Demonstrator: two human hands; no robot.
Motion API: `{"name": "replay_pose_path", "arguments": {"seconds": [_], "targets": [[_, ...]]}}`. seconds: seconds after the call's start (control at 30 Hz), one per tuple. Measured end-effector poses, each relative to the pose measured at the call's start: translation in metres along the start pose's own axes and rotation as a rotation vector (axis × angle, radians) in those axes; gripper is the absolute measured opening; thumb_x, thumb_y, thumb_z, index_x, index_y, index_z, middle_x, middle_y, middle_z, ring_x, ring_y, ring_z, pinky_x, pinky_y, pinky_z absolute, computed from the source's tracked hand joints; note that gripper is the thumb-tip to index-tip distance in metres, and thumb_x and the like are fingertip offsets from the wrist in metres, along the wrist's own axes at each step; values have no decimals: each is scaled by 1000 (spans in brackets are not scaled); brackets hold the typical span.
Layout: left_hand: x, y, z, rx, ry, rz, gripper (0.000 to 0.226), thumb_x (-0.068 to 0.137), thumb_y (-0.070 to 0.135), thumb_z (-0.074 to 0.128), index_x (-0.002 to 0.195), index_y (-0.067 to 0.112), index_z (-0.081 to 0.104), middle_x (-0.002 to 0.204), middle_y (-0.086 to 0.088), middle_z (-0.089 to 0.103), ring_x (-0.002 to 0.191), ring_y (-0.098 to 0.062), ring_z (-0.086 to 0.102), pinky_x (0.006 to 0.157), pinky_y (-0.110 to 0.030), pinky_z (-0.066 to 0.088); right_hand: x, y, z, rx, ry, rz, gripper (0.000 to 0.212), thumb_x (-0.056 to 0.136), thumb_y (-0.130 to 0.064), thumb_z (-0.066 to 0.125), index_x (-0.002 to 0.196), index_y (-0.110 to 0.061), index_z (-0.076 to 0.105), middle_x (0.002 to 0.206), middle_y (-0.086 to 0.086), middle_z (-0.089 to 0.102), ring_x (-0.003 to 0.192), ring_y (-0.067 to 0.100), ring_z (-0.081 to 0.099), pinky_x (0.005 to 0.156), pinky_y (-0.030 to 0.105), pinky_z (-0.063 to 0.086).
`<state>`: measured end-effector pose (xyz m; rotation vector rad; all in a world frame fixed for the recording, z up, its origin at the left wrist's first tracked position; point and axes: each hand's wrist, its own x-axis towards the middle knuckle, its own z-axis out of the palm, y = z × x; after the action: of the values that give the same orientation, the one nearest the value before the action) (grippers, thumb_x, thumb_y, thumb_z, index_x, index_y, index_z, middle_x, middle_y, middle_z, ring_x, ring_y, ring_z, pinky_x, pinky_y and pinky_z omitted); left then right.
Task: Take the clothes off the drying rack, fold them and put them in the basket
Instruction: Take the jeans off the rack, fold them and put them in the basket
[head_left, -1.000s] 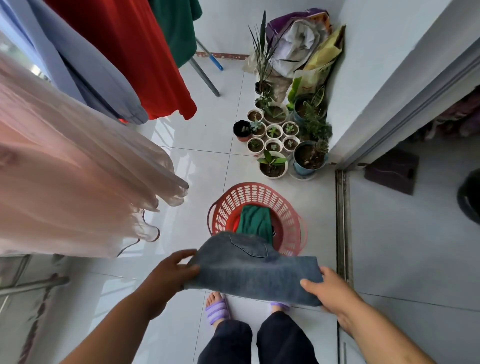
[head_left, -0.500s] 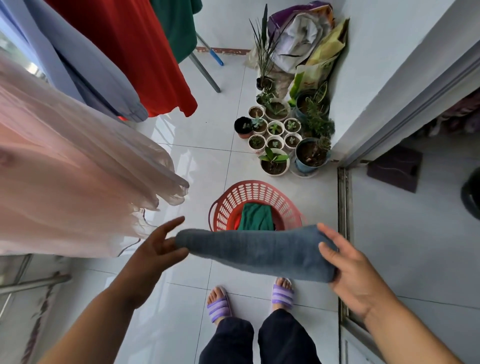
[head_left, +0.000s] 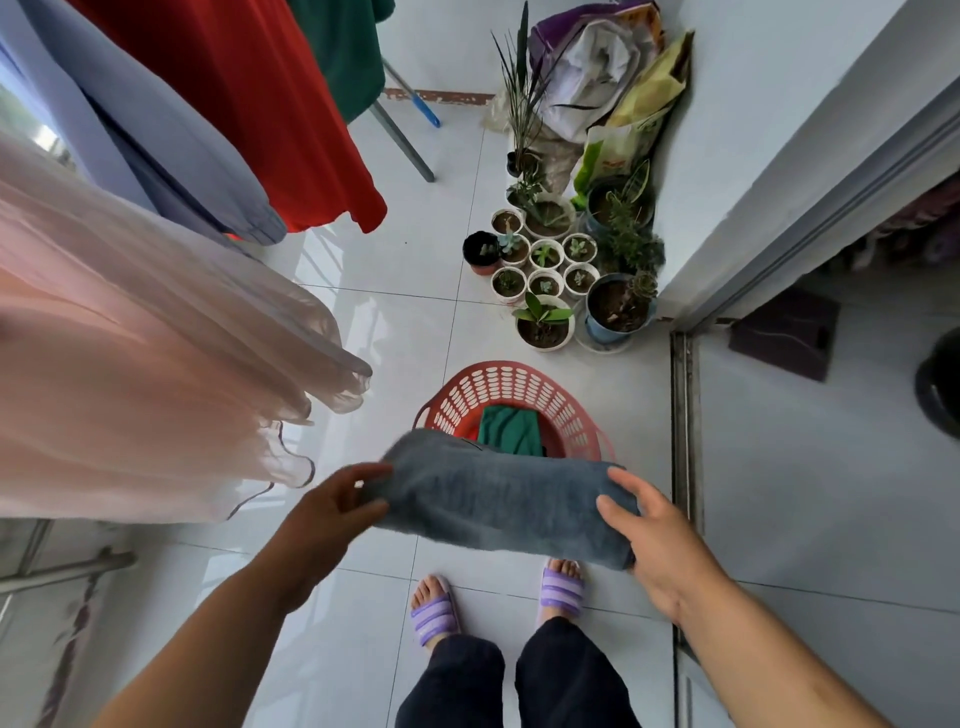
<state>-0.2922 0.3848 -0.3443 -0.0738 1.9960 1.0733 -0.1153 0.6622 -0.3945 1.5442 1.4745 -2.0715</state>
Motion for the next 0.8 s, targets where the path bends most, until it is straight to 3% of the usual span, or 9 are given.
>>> {"name": "replay_pose_path", "arguments": {"seconds": [0.13,0.27,0.37,0.47,0.53,0.6,0.73,0.8], "targets": [[2,-10,4,141,40,-94,17,92,14,61,95,27,71,92,0,71,91,-21,65,77,-31,51,-2,11,-4,-339,-20,101,43,95,-10,60,133,-27,53,126,0,56,107,17,60,89,39,56],[1,-23,13,168,6,-186,14,91,18,62,93,26,73,93,-3,70,90,-23,65,83,-39,55,-8,21,-10,-557,-32,160,28,98,-14,53,125,-23,56,122,1,56,99,15,57,77,32,55],[-4,-33,18,217,-17,-247,19,91,13,58,89,22,74,95,-2,68,89,-23,63,81,-39,55,-15,26,-13,-664,-146,206,24,98,-24,54,122,-23,55,117,-2,57,95,7,56,70,23,50],[-5,-36,14,227,-22,-273,22,92,11,56,88,22,75,97,1,68,91,-21,62,83,-38,53,-20,31,-18,-571,-265,185,40,81,-29,75,116,-31,56,119,-7,59,105,6,60,87,23,51],[-5,-34,9,172,-20,-247,19,92,12,59,91,24,73,97,-1,69,94,-21,62,83,-36,50,-23,27,-19,-557,-285,100,44,80,-20,77,115,-35,54,119,-15,56,106,-4,55,80,13,46],[-7,-26,5,130,-62,-201,15,91,14,62,100,25,68,97,-2,70,95,-20,63,80,-30,48,-21,24,-17,-526,-227,-7,43,84,-13,72,114,-38,55,118,-16,56,106,-7,53,78,11,44],[-2,-9,3,211,-25,-58,21,92,11,59,107,26,57,93,0,67,83,-14,61,68,-21,45,-17,12,-8,-270,-81,-79,31,89,-9,68,106,-35,64,112,-7,67,102,10,65,82,29,54],[3,-5,3,122,39,-36,24,94,12,58,111,29,56,98,-1,67,88,-18,62,71,-25,46,-12,6,-8,-68,-62,-29,24,89,-9,68,103,-28,69,110,-1,72,101,17,68,81,38,56]]}}
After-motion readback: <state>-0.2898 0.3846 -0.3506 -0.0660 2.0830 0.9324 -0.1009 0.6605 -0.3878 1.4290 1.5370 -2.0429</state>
